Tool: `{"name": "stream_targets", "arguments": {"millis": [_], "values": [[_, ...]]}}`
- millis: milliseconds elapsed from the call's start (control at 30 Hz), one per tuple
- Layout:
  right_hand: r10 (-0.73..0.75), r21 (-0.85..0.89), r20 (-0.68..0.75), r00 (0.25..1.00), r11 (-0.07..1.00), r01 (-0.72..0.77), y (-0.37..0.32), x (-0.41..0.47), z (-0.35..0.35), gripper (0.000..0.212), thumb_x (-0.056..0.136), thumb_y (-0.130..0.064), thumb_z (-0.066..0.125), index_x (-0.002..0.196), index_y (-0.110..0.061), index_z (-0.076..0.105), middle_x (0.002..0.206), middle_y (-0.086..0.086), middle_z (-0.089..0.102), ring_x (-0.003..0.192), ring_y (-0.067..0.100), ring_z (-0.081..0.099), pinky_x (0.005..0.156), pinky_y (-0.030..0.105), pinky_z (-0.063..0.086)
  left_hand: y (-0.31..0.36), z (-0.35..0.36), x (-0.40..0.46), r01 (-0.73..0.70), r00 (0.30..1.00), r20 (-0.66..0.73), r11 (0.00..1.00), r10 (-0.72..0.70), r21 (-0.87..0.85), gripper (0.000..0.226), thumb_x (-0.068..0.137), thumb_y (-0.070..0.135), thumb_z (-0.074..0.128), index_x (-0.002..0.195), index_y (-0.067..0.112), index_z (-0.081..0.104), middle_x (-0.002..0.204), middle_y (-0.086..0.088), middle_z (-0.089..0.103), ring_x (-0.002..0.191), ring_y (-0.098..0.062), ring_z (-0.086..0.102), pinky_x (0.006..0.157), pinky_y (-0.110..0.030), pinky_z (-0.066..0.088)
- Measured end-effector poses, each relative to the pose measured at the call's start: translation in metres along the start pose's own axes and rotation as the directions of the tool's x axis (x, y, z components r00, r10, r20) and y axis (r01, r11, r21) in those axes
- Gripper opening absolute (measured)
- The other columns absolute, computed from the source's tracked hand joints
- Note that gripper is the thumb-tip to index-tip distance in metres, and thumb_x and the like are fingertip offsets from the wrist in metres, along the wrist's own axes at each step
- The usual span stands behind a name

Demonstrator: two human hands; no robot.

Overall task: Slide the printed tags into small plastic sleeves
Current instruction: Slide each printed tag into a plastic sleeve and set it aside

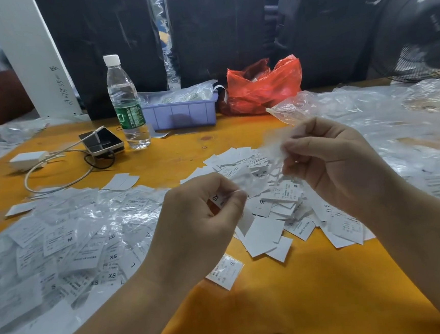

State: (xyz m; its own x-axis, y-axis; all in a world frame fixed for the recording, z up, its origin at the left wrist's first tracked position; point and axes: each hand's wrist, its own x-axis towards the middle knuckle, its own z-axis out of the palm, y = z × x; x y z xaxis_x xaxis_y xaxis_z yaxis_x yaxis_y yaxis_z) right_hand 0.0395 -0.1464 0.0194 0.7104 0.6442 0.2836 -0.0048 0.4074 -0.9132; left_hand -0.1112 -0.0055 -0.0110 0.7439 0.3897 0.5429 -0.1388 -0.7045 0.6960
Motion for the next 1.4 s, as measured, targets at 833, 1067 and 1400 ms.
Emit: {"name": "stream_targets", "arguments": {"millis": [833, 1067, 1400], "values": [[-0.079, -0.909, -0.374, 0.924, -0.168, -0.382, 0.001, 0.02, -0.061, 0.017, 0.088, -0.023, 0.053, 0.088, -0.01, 0.065, 0.086, 0.008, 0.066, 0.081, 0.026, 0.059, 0.076, 0.039, 0.052, 0.002, 0.003, -0.003, 0.03, 0.997, 0.074, 1.0, -0.029, -0.008, 0.008, 0.085, 0.029, 0.067, 0.079, 0.026, 0.071, 0.086, 0.022, 0.064, 0.083, 0.001, 0.061, 0.05, -0.007, 0.04], [-0.118, -0.829, -0.43, 0.895, -0.342, -0.443, -0.004, 0.019, -0.05, 0.047, 0.09, -0.062, 0.043, 0.119, -0.029, 0.06, 0.128, 0.006, 0.054, 0.122, 0.032, 0.039, 0.099, 0.052, 0.03, 0.002, 0.003, -0.003, 0.033, 0.996, 0.079, 0.999, -0.033, 0.006, 0.007, 0.086, 0.028, 0.069, 0.079, 0.027, 0.071, 0.088, 0.023, 0.063, 0.082, 0.002, 0.06, 0.05, -0.007, 0.039], [0.083, -0.663, 0.197, 0.977, 0.745, 0.07, -0.01, -0.005, -0.002, 0.036, 0.077, -0.048, 0.058, 0.096, -0.019, 0.069, 0.083, -0.005, 0.07, 0.077, 0.011, 0.063, 0.068, 0.021, 0.053, 0.002, 0.003, -0.004, -0.004, 0.998, 0.058, 1.0, 0.003, 0.01, 0.009, 0.086, 0.031, 0.07, 0.077, 0.031, 0.07, 0.091, 0.022, 0.062, 0.081, 0.002, 0.059, 0.052, -0.01, 0.044]]}}
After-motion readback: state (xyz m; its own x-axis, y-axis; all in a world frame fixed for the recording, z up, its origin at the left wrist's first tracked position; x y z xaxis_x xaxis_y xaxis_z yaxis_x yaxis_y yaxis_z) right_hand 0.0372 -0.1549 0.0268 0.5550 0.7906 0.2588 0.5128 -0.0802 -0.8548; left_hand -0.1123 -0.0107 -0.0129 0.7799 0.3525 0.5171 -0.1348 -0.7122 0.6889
